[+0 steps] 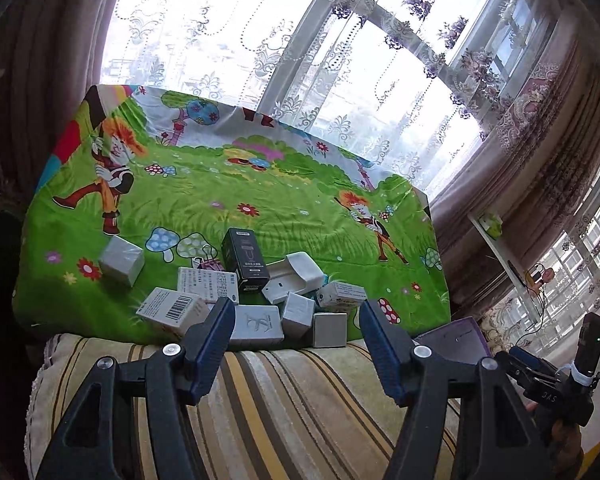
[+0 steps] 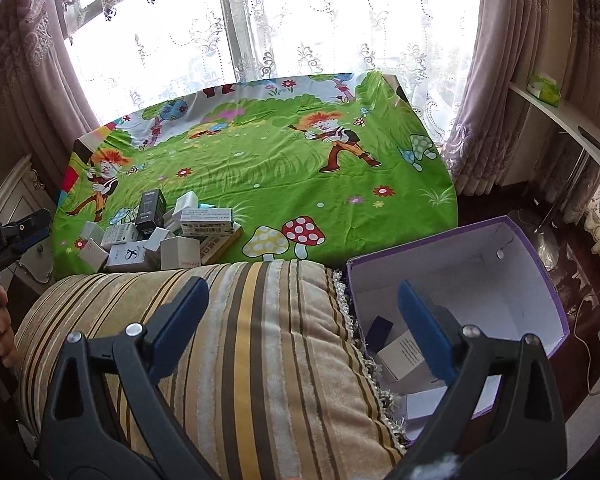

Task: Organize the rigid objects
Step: 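Move both open tools back to the pile of boxes, then grasp a white barcode box with left tool while right tool grasps a long white box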

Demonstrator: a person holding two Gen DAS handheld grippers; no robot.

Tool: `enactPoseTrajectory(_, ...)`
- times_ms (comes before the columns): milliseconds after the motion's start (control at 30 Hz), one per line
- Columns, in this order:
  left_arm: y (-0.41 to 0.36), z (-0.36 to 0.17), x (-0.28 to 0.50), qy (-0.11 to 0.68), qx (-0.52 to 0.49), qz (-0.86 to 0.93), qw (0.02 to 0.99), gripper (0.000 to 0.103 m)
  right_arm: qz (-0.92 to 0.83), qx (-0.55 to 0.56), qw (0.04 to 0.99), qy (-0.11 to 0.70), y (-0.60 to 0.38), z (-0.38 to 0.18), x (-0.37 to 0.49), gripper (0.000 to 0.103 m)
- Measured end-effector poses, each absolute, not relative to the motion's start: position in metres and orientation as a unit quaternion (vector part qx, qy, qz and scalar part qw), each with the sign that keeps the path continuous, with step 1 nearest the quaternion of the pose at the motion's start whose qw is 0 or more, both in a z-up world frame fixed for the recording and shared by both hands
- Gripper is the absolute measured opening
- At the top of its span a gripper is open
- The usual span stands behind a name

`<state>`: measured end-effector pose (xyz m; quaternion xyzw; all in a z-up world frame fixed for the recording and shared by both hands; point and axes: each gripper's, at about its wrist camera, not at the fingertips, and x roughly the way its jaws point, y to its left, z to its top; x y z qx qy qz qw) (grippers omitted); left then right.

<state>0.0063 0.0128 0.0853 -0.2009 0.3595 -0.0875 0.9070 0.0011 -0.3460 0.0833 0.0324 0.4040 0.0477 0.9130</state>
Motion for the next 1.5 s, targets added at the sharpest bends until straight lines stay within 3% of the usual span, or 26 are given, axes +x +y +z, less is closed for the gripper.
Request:
enactPoseTrajectory(567,0.078,0.062,0.017,0.399,-0.250,-0.053,0.881,0.089,0.110,0.024,0.885,0.451,-0.296,0.075,0.052,0.097)
enactPoseTrajectory(1033,0.086,0.011,0.071,0.513,-0.227,-0.099,0.822,0.092,0.160,0.043,0.843,0.511,-0.265,0.048,0.113,0.098)
enactPoseTrajectory(1233,0.077,0.002,0.089,0.537,-0.180,-0.130,0.814,0.101,0.172,0.059,0.824,0.536,-0.255,0.032,0.140,0.098)
enactPoseTrajectory(1500,0.078,-0.013,0.106,0.558,-0.180,-0.143,0.797,0.102,0.176,0.069,0.801,0.567,-0.240,0.008,0.168,0.098)
